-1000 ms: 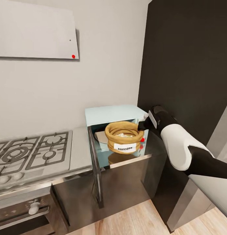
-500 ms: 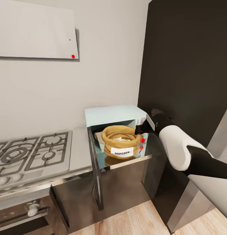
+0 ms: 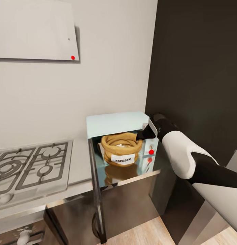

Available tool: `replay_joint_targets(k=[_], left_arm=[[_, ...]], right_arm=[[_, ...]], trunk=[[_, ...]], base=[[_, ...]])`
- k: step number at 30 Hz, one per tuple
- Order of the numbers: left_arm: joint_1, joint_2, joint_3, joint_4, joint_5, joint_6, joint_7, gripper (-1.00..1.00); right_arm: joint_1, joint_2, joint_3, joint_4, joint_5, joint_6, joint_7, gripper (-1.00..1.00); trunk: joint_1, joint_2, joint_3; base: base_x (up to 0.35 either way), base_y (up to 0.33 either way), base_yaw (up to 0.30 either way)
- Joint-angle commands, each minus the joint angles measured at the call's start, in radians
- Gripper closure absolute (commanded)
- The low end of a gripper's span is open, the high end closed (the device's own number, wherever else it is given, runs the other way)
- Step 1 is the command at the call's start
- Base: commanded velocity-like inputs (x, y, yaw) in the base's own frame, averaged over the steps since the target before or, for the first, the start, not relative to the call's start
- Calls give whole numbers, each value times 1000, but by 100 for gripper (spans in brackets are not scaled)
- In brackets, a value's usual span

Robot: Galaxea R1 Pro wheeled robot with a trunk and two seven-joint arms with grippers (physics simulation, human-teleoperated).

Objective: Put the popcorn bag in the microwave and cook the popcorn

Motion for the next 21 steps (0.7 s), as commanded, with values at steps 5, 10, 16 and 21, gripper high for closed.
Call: replay_joint_targets(k=[5,10,16,21], left_arm=[[0,0,3,-1,4,-1,1,-100],[0,0,3,-1,5,-1,1,-100],[0,0,3,-2,5,-1,1,-100],[0,0,3,-1,5,-1,1,-100]], right_arm=[[-1,11,-6,0,14,3,7,100],[-1,12,-6,0,13,3,8,100],[-1,12,-6,1,14,3,8,100],[-1,12,-6,2,14,3,8,100]], trunk=[[0,-1,-1],[0,-1,-1],[0,-1,-1],[0,-1,-1]], base=[[192,0,0],[201,0,0],[197,0,0],[39,0,0]])
